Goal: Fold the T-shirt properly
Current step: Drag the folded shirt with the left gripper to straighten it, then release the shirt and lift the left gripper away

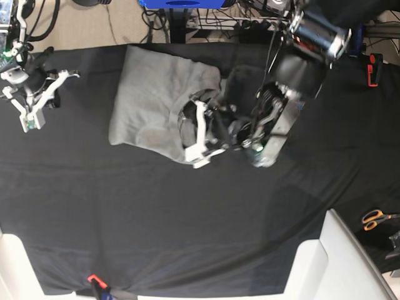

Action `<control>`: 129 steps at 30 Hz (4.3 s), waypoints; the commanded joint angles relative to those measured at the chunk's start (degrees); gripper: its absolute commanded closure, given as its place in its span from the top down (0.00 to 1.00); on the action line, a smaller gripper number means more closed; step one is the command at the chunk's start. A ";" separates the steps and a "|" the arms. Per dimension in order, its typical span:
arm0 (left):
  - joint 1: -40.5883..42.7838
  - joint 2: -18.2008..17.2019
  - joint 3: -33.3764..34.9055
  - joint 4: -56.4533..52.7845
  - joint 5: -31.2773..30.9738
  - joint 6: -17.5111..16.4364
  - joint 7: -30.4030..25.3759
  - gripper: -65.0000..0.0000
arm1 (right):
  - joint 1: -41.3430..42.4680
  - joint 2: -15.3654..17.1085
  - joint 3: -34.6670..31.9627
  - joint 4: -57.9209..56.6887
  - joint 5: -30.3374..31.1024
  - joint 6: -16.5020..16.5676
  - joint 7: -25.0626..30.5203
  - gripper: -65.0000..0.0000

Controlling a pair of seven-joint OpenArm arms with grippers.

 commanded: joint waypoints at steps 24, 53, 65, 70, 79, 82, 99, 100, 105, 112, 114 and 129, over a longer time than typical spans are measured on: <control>-29.23 -0.45 49.34 2.64 -0.20 3.73 -8.76 0.00 | 0.14 -0.61 0.40 1.12 0.31 -0.50 0.95 0.00; -27.56 5.53 46.26 -3.16 32.51 -5.54 -23.70 0.00 | 3.74 -2.54 0.58 0.77 0.23 -5.52 0.60 0.00; -27.47 7.38 45.91 -5.36 32.24 -5.54 -23.96 0.00 | 3.83 -2.54 0.67 0.77 0.23 -5.52 0.60 0.00; -26.59 7.29 45.91 -5.36 32.51 -5.54 -23.96 0.00 | 3.74 -2.54 0.49 0.77 0.23 -5.52 0.60 0.00; -26.59 7.55 45.91 -9.75 32.24 -5.54 -24.84 0.07 | 3.39 -2.54 0.40 0.77 0.23 -5.52 0.60 0.00; -26.77 7.29 45.91 -9.75 32.60 -5.54 -26.87 0.19 | 3.13 -2.54 0.40 0.77 0.23 -5.52 0.60 0.00; -32.75 7.29 45.82 -9.84 32.68 -5.54 -27.13 0.62 | 2.16 -2.63 0.32 0.77 0.31 -5.52 0.60 0.00; -33.36 7.29 45.56 -9.84 32.68 -5.54 -27.13 0.62 | 2.16 -2.63 0.32 0.77 0.31 -5.52 0.60 0.00; -35.65 7.55 34.13 -9.49 32.51 -5.54 -26.95 0.62 | 2.16 -2.63 0.32 0.86 0.49 -5.43 0.60 0.00; -26.51 4.74 17.86 7.92 32.33 -5.54 -11.22 0.17 | 1.37 -2.63 -0.74 1.30 0.49 -4.99 0.77 0.00; -19.12 1.31 16.28 17.85 32.86 -5.54 -8.67 0.00 | 0.93 -2.36 -2.59 1.30 0.23 -2.53 0.95 0.00; 15.60 -7.39 4.76 38.34 42.09 -5.54 -10.16 0.00 | 0.84 -2.45 -3.20 0.95 0.23 1.25 1.04 0.00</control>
